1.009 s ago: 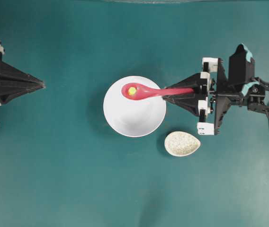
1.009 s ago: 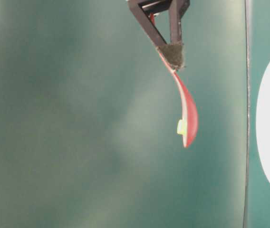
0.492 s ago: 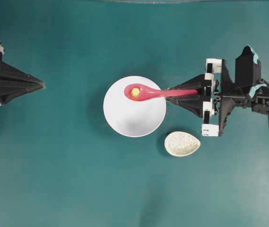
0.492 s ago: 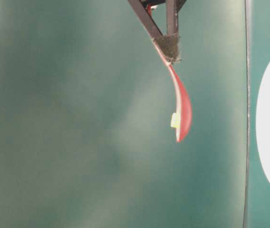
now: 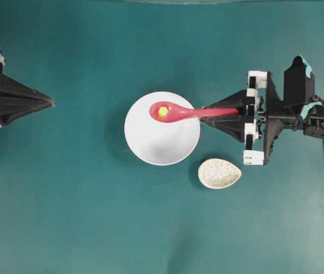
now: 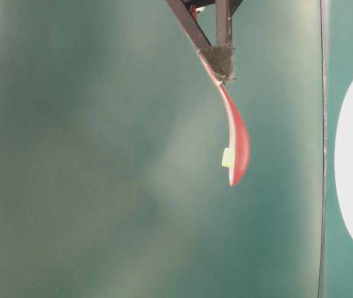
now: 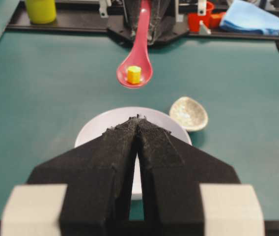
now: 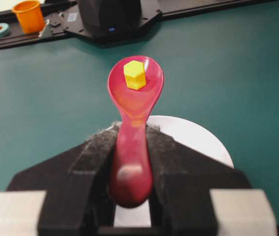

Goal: Scoop the yellow hexagonal prism block from the bowl with a spoon using the right arm.

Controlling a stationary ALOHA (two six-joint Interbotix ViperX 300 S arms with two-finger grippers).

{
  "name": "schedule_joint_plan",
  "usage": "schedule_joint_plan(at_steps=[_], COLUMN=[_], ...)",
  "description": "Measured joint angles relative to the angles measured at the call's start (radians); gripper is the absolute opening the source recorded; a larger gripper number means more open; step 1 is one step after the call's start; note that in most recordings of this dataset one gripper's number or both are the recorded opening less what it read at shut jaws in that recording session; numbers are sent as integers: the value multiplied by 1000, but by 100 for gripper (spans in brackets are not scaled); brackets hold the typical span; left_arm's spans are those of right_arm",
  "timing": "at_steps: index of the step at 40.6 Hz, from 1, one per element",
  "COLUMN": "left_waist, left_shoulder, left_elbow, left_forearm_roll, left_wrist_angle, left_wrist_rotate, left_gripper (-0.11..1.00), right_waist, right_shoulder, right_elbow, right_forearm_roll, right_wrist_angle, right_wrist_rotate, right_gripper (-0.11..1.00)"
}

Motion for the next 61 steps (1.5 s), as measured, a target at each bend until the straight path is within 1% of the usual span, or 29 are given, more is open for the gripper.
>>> schedule_joint_plan(at_steps=[46,61], left_waist=[0,2], left_shoulder=[2,5], left_elbow=[0,0], left_forearm_roll=[-2,-2], left_wrist_angle=[-8,-17], left_wrist_rotate=[0,0], left_gripper=[1,1], right_waist=[0,3], right_shoulder=[0,0], right_elbow=[0,0], right_forearm_roll=[0,2], right_wrist_angle=[0,14], right_wrist_rotate=[2,32], right_gripper=[24,24])
